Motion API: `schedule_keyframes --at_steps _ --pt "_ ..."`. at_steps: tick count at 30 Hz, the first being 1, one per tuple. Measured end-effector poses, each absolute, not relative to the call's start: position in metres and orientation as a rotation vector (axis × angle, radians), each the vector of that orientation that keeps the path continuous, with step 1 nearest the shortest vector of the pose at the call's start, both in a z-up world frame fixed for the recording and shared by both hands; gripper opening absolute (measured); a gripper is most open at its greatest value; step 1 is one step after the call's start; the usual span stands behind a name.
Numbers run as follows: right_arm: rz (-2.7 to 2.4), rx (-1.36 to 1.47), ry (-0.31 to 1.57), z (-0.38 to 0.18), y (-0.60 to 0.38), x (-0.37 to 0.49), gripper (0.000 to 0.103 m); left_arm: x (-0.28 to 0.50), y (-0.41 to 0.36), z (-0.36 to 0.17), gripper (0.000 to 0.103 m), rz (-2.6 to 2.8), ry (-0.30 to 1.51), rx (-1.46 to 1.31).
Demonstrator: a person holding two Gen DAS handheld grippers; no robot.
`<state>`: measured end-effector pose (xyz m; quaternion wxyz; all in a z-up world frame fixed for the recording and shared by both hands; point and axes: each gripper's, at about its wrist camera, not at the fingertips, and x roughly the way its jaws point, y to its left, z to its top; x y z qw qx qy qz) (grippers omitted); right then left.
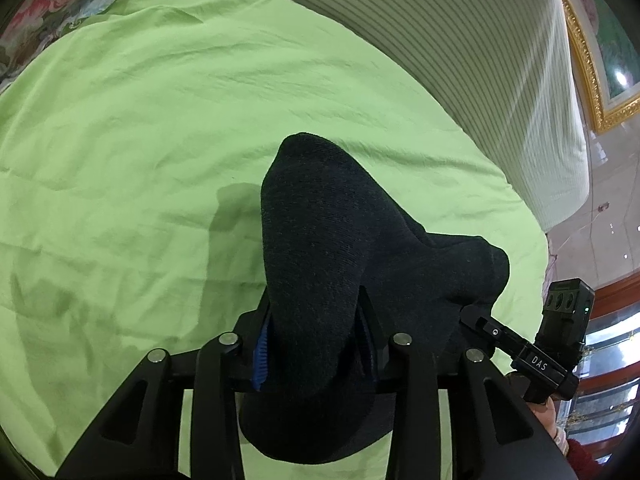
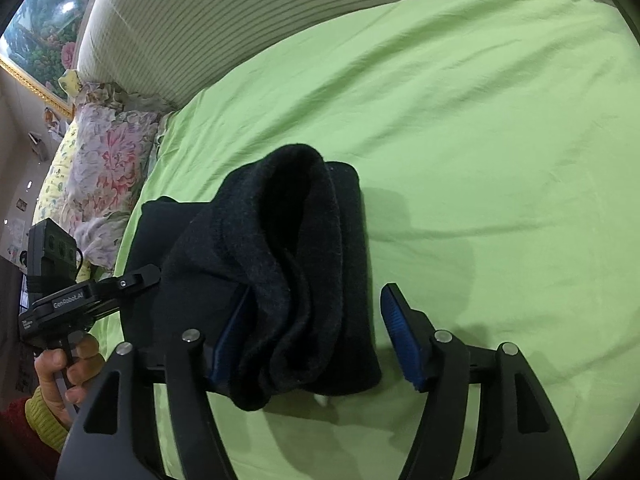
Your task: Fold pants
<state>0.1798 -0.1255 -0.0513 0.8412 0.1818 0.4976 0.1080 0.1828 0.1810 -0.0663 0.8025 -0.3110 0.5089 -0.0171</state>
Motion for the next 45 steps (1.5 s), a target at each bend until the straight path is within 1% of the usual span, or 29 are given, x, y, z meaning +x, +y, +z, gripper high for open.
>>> schedule_keyframes --at_steps 1,5,8,10,11,17,18,21,22,26,30,35,37,41,45 --pt "0.226 0.390 1.050 -0.050 -0.126 0.179 0.066 0.183 0.181 -0.064 0.039 -0.036 1.092 -0.665" --pt "0.211 0.413 1.034 -0.043 -0.128 0.176 0.067 0.182 0.186 -0.053 0.039 -0.016 1.093 -0.652" --pt "0.196 0.437 0.986 -0.029 -0.133 0.173 0.067 0.184 0.189 -0.042 0.044 0.006 1.071 -0.648" --pt "0.183 0.443 0.948 -0.021 -0.135 0.171 0.067 0.188 0.193 -0.034 0.052 0.022 1.048 -0.648" --pt "0.169 0.433 0.925 -0.015 -0.135 0.171 0.067 0.192 0.194 -0.032 0.052 0.037 1.043 -0.643" --pt "0.107 0.359 0.934 -0.015 -0.125 0.189 0.067 0.219 0.196 -0.037 0.052 0.133 1.063 -0.568" --pt "0.094 0.353 0.936 -0.016 -0.125 0.191 0.067 0.221 0.196 -0.039 0.051 0.141 1.070 -0.560" --pt "0.034 0.329 0.952 -0.021 -0.128 0.199 0.067 0.227 0.195 -0.049 0.041 0.143 1.086 -0.547" --pt "0.010 0.315 0.965 -0.024 -0.129 0.203 0.067 0.228 0.195 -0.052 0.040 0.139 1.099 -0.540" --pt "-0.020 0.301 1.006 -0.033 -0.133 0.209 0.067 0.232 0.194 -0.061 0.040 0.140 1.118 -0.519" --pt "-0.015 0.330 1.009 -0.031 -0.142 0.205 0.067 0.226 0.200 -0.056 0.045 0.134 1.115 -0.554" --pt "0.018 0.378 0.981 -0.013 -0.147 0.191 0.068 0.205 0.204 -0.040 0.046 0.146 1.091 -0.561" --pt "0.045 0.393 0.967 -0.004 -0.146 0.183 0.068 0.195 0.205 -0.036 0.051 0.145 1.085 -0.565" --pt "0.079 0.387 0.941 0.011 -0.138 0.168 0.068 0.174 0.201 -0.028 0.054 0.140 1.077 -0.559" --pt "0.115 0.356 0.935 0.021 -0.125 0.156 0.069 0.158 0.189 -0.021 0.062 0.132 1.073 -0.528"
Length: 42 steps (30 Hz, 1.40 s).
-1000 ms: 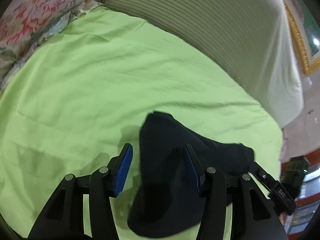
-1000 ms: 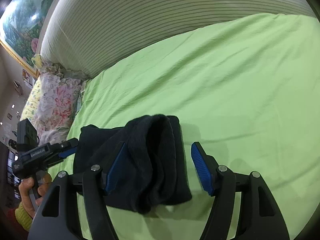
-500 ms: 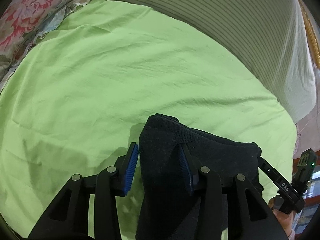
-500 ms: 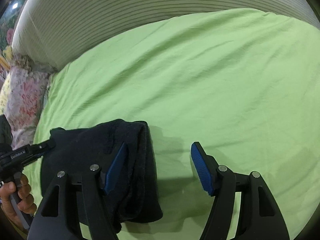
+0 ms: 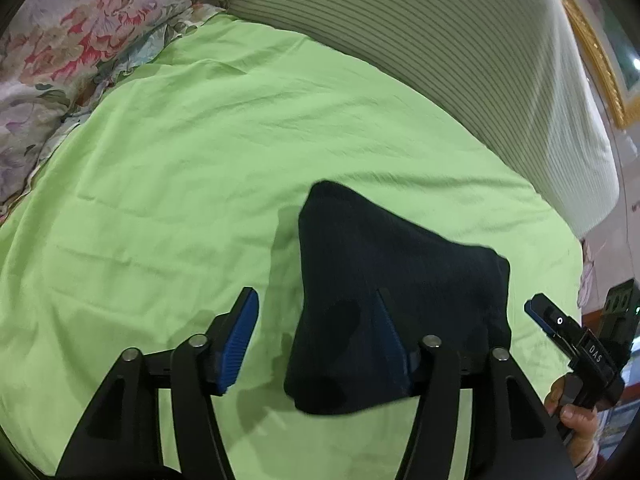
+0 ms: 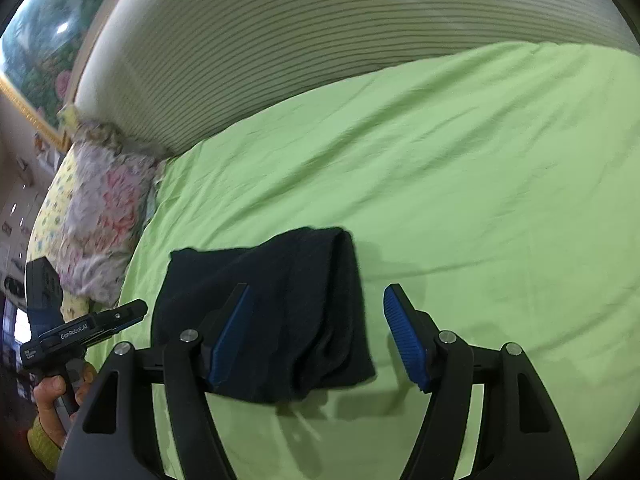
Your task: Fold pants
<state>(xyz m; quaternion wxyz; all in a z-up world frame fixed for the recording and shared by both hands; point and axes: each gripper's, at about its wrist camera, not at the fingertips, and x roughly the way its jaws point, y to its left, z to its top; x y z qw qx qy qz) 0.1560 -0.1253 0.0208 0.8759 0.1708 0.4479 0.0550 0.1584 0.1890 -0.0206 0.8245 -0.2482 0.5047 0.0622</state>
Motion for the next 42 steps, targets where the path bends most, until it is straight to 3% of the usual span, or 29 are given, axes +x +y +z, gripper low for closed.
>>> schedule_keyframes --at_steps 9,11,18,42 --pt "0.205 0.191 0.925 0.027 -0.086 0.132 0.071 0.129 0.156 -0.012 0.070 0.116 1.070 -0.444" --pt "0.218 0.151 0.920 0.028 -0.077 0.125 0.078 0.124 0.149 -0.011 0.073 0.116 1.068 -0.419" --pt "0.228 0.069 0.917 0.023 -0.062 0.104 0.086 0.108 0.136 -0.010 0.080 0.121 1.067 -0.379" --pt "0.232 -0.035 0.912 0.007 -0.043 0.093 0.089 0.086 0.114 -0.019 0.085 0.181 1.034 -0.199"
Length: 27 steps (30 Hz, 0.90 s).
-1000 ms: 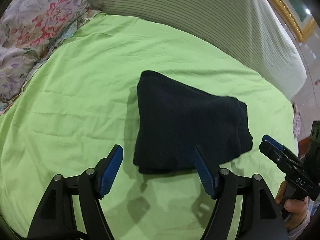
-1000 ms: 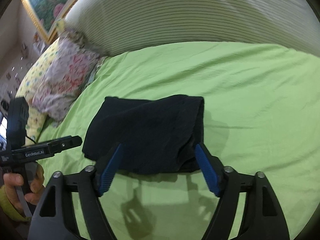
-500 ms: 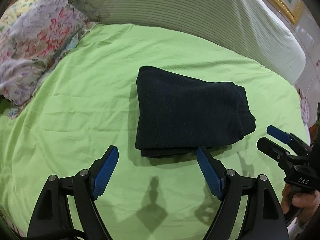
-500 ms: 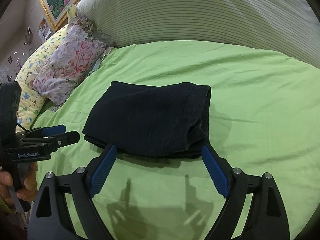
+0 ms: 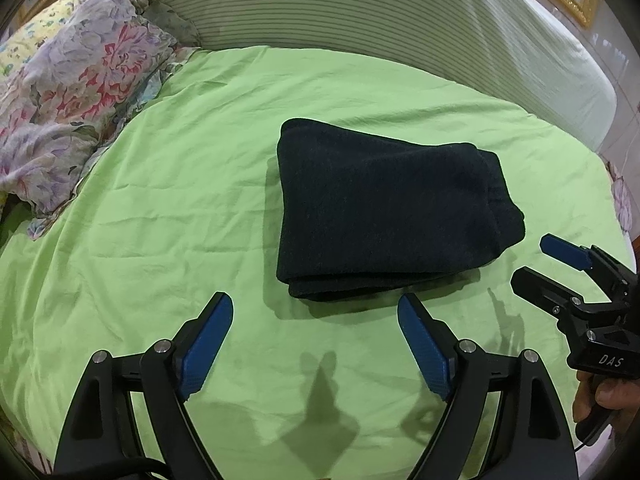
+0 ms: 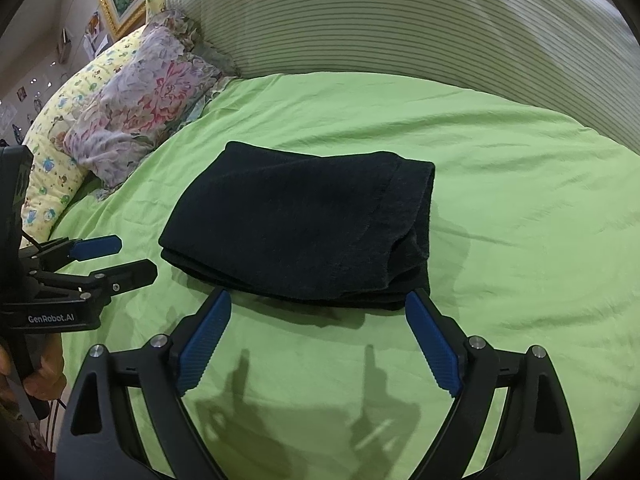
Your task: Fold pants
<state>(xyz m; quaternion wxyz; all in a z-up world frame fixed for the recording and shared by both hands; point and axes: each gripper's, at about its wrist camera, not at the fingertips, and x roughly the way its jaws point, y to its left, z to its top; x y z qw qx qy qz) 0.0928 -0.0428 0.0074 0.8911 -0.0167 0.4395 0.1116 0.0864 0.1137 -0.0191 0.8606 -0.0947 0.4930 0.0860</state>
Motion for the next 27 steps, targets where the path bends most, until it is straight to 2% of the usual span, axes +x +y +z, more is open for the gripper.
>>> schedule_keyframes --at_steps 27 --pt "0.176 -0.058 0.860 -0.005 -0.038 0.091 0.090 0.085 0.117 -0.026 0.086 0.281 0.963 -0.170"
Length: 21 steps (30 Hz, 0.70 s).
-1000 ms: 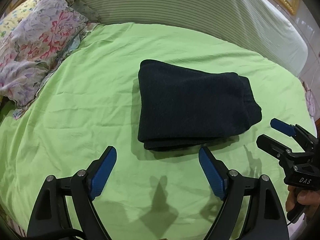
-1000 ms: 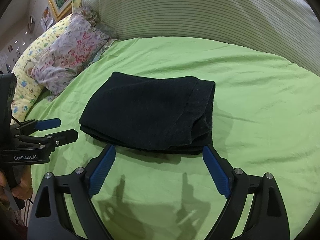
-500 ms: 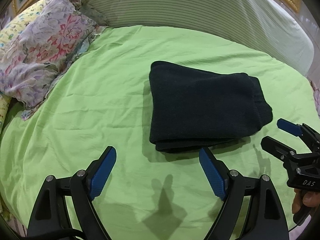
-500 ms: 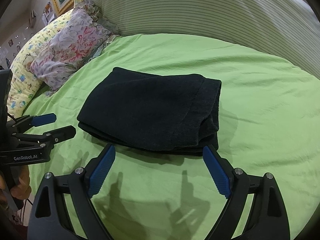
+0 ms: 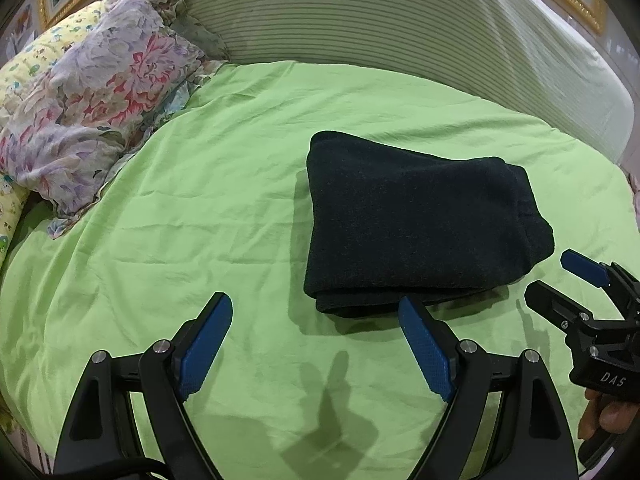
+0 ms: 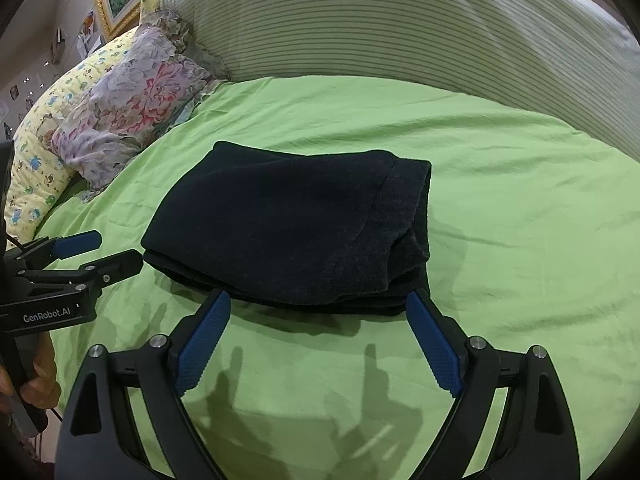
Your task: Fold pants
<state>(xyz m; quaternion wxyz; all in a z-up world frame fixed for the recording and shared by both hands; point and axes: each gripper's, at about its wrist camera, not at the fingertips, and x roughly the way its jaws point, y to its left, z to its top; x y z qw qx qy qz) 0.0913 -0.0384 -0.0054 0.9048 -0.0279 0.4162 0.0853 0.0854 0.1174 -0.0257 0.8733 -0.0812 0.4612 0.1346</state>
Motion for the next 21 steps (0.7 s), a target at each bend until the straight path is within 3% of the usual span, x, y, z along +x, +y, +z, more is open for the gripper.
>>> schedule_keyframes --at_steps 6,21 --pt "0.158 -0.040 0.773 -0.0042 -0.0403 0.0830 0.090 0.0838 0.1148 -0.0236 0.086 0.281 0.939 -0.158" --pt "0.162 -0.040 0.806 -0.0115 -0.0340 0.0808 0.090 0.0768 0.1086 -0.0228 0.087 0.292 0.940 -0.144"
